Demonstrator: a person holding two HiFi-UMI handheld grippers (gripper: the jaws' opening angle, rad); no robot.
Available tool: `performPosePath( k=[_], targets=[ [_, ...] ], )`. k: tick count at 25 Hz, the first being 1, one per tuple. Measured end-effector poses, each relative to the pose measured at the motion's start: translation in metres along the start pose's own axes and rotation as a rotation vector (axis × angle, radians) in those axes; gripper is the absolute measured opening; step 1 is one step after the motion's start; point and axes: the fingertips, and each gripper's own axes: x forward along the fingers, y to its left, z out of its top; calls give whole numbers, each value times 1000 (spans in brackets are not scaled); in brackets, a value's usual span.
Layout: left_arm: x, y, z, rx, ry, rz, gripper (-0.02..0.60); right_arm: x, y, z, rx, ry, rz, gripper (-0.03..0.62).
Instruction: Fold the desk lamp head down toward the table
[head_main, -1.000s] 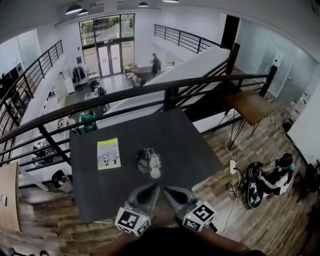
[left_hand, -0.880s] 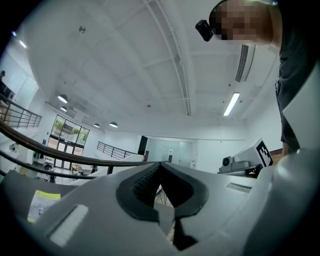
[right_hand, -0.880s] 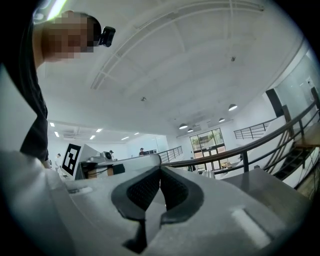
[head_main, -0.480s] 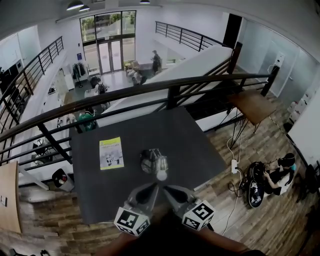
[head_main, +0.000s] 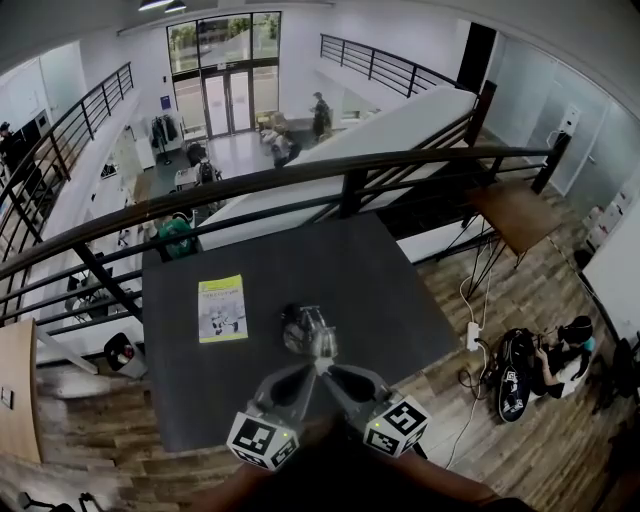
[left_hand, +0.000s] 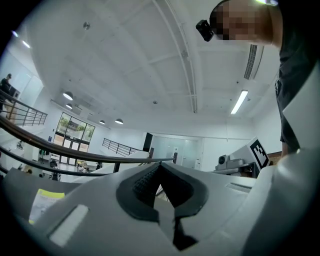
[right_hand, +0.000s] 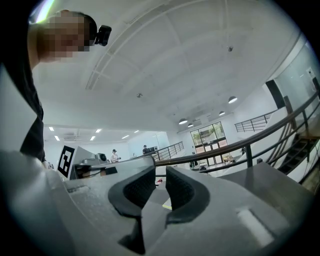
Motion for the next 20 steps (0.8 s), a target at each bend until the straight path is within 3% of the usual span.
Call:
performPosePath(
  k=[15,20],
  targets=[
    [47,40,-23,-49,50,81,2,36,-70,-12,56,86,-15,153],
    [55,52,-25,-31,79,127,2,46,-84,-23,66,138,-10,182]
  ],
)
